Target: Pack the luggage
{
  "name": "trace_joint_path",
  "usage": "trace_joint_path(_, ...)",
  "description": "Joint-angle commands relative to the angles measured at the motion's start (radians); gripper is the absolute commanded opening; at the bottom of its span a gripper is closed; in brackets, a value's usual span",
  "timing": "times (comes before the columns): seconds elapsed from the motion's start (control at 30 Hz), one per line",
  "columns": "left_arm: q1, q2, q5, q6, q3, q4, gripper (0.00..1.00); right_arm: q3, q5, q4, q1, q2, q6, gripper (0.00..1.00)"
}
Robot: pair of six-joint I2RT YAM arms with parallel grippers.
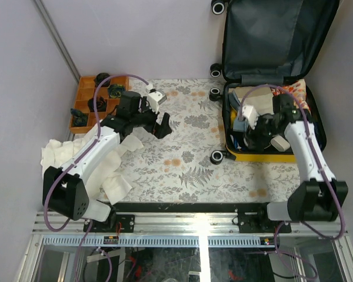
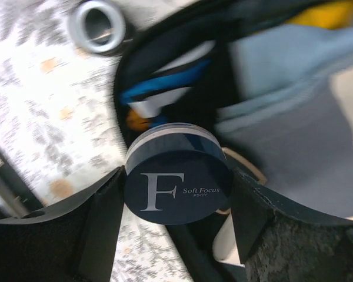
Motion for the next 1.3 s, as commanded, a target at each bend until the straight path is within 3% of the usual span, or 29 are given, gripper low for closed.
trace_joint_path(0.0, -0.001, 0.041, -0.012, -0.023, 0.069, 0.023, 1.00, 0.170, -0.001, 0.079, -0.075, 0.154, 0.160, 0.48)
trace_joint_path(0.1, 0.000, 0.062, -0.037, -0.020, 0.103, 0.002, 1.00, 0.188, 0.057, 0.144, -0.115, 0.222, 0.154, 0.51)
trace_joint_path(0.23, -0.001, 0.109, -0.044, -0.034, 0.152, 0.013, 1.00, 0.264, 0.076, 0.180, -0.145, 0.312, 0.201, 0.80)
trace_joint_path(0.37, 0.000, 0.167, -0.025, -0.067, 0.221, 0.021, 1.00, 0.398, 0.007, 0.195, -0.155, 0.357, 0.279, 0.93)
trace_joint_path(0.57, 0.001, 0.199, -0.012, -0.082, 0.243, 0.045, 1.00, 0.643, 0.000, 0.333, -0.155, 0.436, 0.438, 0.94)
trace_joint_path(0.8, 0.001, 0.201, -0.018, -0.071, 0.238, 0.042, 1.00, 0.758, 0.030, 0.786, -0.196, 0.493, 0.807, 1.00)
trace_joint_path(1.03, 0.010, 0.204, -0.026, -0.064, 0.244, 0.026, 1.00, 1.242, 0.007, 0.804, -0.271, 0.827, 1.061, 0.99)
trace_joint_path(1.27, 0.015, 0.215, -0.029, -0.066, 0.247, 0.022, 1.00, 1.224, -0.025, 1.070, -0.305, 0.925, 1.231, 0.99)
